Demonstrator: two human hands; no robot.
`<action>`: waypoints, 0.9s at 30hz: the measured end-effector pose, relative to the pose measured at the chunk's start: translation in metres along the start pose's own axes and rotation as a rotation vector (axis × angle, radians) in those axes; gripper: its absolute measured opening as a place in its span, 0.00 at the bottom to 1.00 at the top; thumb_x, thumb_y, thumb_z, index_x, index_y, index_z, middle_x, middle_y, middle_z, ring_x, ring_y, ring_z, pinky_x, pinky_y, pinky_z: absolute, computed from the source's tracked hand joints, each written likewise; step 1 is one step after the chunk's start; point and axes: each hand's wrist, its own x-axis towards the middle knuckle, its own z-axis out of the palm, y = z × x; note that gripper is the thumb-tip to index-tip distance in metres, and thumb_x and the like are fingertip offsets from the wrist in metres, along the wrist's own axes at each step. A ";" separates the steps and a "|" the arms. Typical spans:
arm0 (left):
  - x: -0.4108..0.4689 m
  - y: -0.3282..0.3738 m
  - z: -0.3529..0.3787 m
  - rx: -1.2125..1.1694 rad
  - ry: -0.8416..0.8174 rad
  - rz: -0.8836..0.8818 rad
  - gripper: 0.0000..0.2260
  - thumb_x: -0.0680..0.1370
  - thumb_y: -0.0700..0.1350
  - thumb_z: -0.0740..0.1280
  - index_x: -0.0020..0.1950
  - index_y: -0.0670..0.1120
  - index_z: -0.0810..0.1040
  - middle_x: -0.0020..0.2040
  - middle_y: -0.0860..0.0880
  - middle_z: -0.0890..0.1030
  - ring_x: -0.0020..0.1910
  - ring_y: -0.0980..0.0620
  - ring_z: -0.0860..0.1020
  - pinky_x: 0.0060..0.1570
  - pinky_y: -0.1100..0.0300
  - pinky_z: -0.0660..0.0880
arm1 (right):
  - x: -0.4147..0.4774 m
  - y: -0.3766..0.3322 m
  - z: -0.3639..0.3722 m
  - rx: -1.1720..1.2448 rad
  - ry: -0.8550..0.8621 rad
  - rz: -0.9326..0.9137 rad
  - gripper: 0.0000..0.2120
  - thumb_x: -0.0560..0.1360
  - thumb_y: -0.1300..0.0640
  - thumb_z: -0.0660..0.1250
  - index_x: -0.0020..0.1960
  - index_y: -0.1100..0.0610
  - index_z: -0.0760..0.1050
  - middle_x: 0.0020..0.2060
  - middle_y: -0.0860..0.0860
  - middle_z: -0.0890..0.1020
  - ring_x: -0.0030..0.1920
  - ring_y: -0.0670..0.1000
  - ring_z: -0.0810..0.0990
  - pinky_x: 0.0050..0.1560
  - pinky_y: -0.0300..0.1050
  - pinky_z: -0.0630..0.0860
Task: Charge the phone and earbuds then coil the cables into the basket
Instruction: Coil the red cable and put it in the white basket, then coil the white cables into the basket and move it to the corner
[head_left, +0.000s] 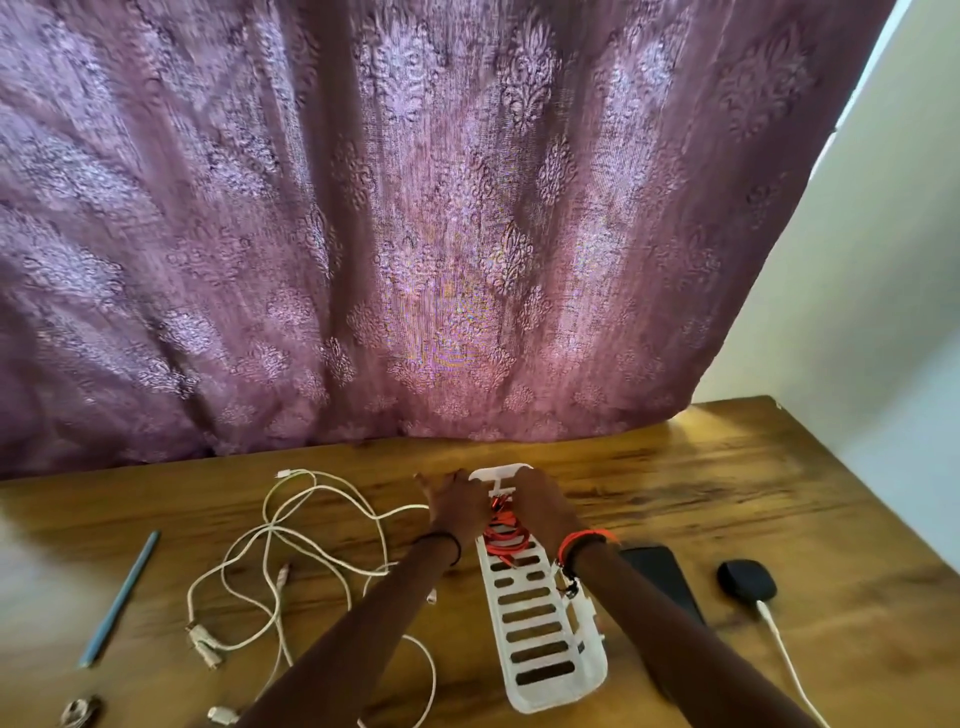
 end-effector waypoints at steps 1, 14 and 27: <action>0.000 0.000 0.000 -0.005 0.003 -0.002 0.14 0.77 0.47 0.57 0.59 0.50 0.77 0.63 0.47 0.72 0.66 0.47 0.67 0.65 0.28 0.50 | -0.006 -0.004 -0.006 0.017 0.012 -0.006 0.18 0.71 0.54 0.54 0.53 0.47 0.79 0.47 0.46 0.84 0.50 0.47 0.82 0.50 0.45 0.80; -0.001 -0.002 -0.004 -0.074 0.068 0.006 0.13 0.76 0.48 0.57 0.55 0.53 0.79 0.60 0.49 0.74 0.63 0.49 0.70 0.66 0.31 0.51 | -0.034 -0.043 -0.046 -0.157 0.002 -0.042 0.11 0.75 0.65 0.58 0.52 0.63 0.78 0.50 0.59 0.82 0.52 0.58 0.81 0.49 0.49 0.77; -0.014 -0.052 -0.020 -0.579 0.293 -0.026 0.11 0.78 0.46 0.59 0.54 0.45 0.79 0.57 0.45 0.79 0.58 0.45 0.75 0.59 0.55 0.69 | -0.030 -0.063 -0.050 -0.317 0.054 -0.086 0.11 0.76 0.65 0.56 0.57 0.64 0.72 0.57 0.62 0.77 0.58 0.62 0.75 0.54 0.51 0.72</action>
